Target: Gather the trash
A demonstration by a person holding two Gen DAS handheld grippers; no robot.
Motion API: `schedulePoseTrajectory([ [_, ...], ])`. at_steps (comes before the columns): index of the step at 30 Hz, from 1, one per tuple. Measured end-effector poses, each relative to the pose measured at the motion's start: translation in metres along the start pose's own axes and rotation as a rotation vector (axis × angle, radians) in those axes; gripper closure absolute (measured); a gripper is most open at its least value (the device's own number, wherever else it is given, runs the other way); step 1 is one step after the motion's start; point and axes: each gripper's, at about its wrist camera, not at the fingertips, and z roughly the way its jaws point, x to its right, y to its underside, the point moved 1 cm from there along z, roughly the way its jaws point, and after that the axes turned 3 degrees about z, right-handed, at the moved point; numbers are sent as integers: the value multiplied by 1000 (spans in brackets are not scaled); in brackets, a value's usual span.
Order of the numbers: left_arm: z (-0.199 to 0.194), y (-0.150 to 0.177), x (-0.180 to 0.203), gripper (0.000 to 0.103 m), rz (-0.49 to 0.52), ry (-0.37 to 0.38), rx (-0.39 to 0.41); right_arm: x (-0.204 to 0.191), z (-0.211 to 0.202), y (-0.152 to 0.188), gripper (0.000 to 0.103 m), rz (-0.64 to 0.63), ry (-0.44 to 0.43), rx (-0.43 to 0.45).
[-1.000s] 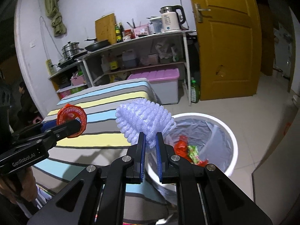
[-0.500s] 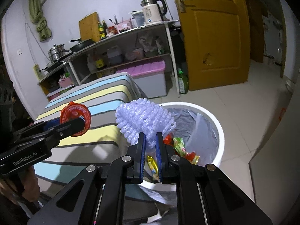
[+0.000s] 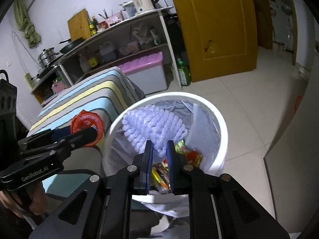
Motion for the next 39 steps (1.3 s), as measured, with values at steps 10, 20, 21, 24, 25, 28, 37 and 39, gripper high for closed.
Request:
schedulePoseTrajectory([
  [10,2,0,-5,54,-35,-9,-3,2,7,3,69,-7,-4,-16],
  [20,-23,5,-6,54,-26,-29,38,-13,-11,7,69,-45,1,12],
  [21,-26,5,-7,54,-28,-29,42,-16,-14,7,69,-51,2,15],
  [24,-39,8,-8,54,-29,-33,62,-25,-24,10,69,-69,1,30],
  [25,-46,9,-9,54,-32,-36,72,-29,-28,11,69,-75,1,38],
  [28,-63,13,-13,54,-46,-46,96,-38,-39,12,68,-95,2,59],
  [37,-106,34,-16,54,-51,-78,142,-68,-73,32,68,-157,16,106],
  [39,-115,39,-15,54,-46,-85,155,-73,-79,37,67,-170,17,109],
])
